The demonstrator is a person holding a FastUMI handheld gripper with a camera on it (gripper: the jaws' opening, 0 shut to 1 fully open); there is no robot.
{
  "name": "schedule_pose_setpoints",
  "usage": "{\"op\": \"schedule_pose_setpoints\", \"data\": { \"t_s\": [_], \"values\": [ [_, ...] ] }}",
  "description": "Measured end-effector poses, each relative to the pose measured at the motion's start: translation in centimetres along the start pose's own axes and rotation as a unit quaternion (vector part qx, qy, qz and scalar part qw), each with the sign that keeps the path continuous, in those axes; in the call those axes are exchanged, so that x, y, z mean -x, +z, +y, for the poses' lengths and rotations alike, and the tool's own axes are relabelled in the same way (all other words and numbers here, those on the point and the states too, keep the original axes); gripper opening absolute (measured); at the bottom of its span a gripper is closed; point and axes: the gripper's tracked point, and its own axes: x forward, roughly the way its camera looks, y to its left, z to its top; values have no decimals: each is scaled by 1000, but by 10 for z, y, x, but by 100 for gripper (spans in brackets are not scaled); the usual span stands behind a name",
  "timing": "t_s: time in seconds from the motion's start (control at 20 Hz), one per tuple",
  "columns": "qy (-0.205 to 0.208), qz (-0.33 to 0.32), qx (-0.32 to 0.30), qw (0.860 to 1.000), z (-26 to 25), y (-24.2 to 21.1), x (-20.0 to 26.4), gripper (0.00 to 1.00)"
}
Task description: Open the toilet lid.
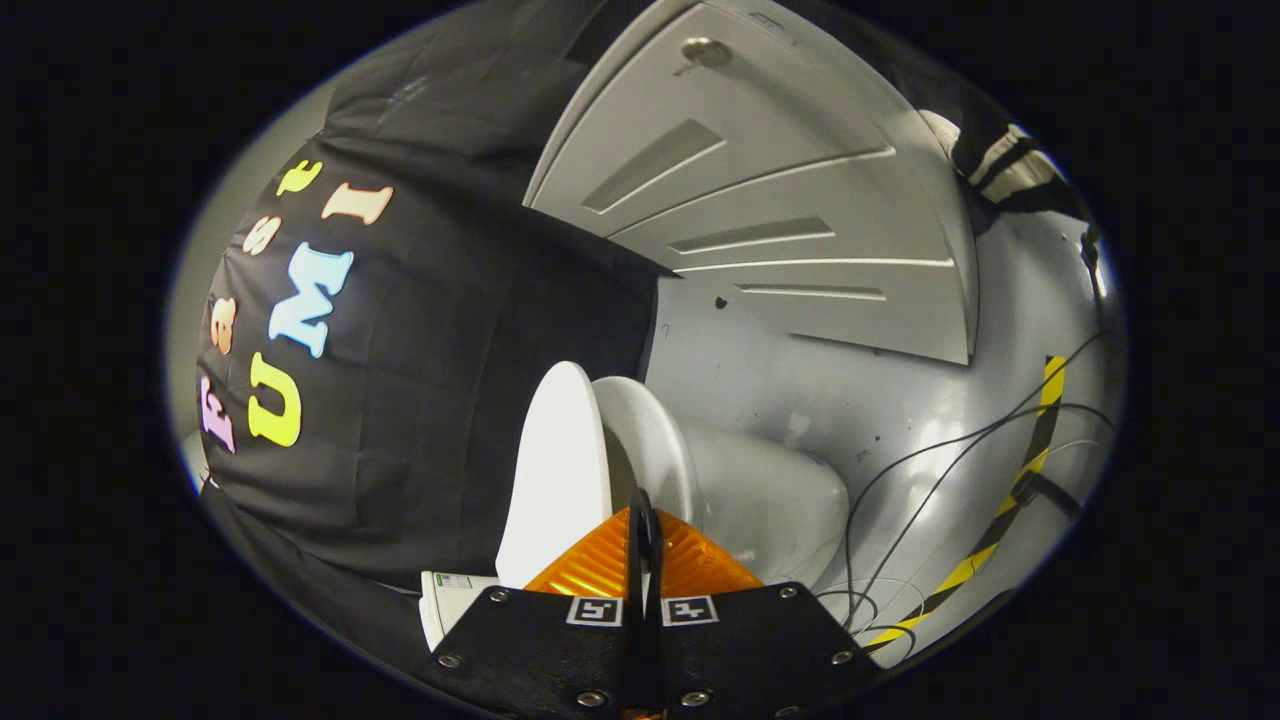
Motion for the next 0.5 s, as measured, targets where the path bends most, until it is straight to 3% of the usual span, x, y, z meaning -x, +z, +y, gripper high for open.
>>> {"op": "schedule_pose_setpoints", "data": {
  "t_s": [0.5],
  "values": [
    [20,-34,77,996,52,8,28,0]
  ]
}}
